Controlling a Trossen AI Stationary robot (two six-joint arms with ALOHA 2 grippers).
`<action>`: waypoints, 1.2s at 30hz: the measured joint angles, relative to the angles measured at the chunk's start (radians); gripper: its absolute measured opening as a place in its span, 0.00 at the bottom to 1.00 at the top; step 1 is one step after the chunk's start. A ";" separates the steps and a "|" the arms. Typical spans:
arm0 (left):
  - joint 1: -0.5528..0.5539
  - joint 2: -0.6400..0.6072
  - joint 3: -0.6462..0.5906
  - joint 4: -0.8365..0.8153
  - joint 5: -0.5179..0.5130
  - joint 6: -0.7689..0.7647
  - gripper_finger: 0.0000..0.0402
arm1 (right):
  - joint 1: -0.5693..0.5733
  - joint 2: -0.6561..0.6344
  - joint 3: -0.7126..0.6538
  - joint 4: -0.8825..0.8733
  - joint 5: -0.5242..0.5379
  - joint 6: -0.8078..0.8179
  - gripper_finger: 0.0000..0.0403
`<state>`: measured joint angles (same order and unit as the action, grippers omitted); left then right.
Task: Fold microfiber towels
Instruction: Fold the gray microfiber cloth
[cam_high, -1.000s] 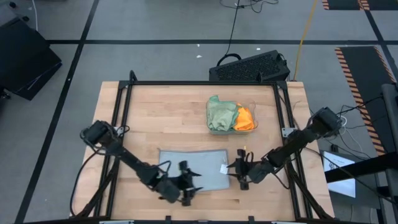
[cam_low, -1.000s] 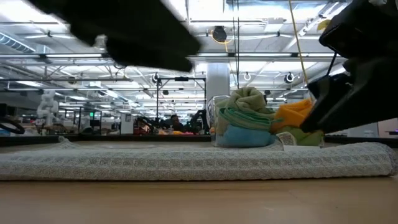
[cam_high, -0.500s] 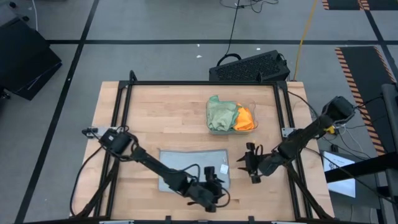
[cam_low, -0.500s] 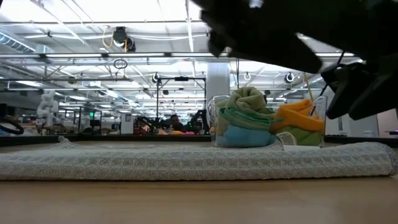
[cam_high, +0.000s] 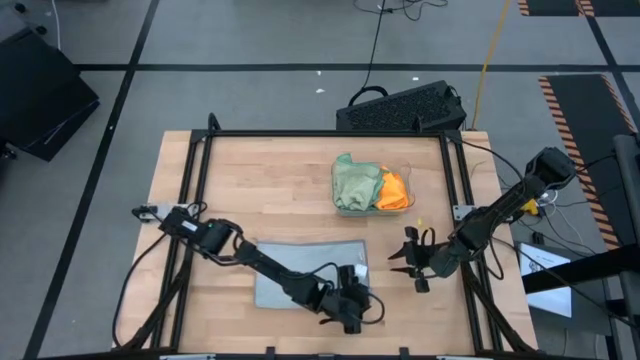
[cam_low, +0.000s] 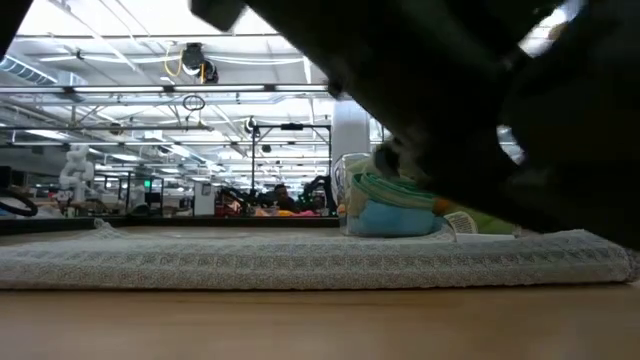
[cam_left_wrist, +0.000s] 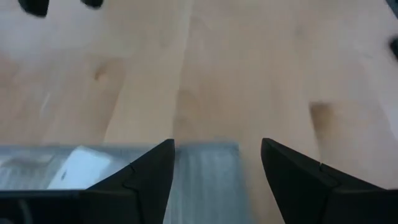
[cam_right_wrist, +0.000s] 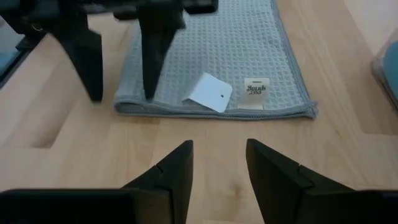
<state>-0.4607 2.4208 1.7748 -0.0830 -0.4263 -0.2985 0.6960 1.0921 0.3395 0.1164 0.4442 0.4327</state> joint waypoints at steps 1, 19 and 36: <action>0.004 0.009 0.001 0.024 0.000 0.002 0.60 | 0.000 0.000 -0.002 0.001 0.000 0.000 0.35; 0.021 0.031 0.003 -0.044 0.033 -0.028 0.08 | 0.000 0.022 -0.003 0.150 0.032 -0.029 0.35; -0.094 -0.171 -0.002 -0.279 0.002 -0.058 0.05 | -0.030 0.491 0.102 0.598 -0.069 -0.454 0.60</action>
<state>-0.5548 2.2495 1.7725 -0.3617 -0.4247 -0.3560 0.6658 1.5831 0.4411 0.7141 0.3750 -0.0218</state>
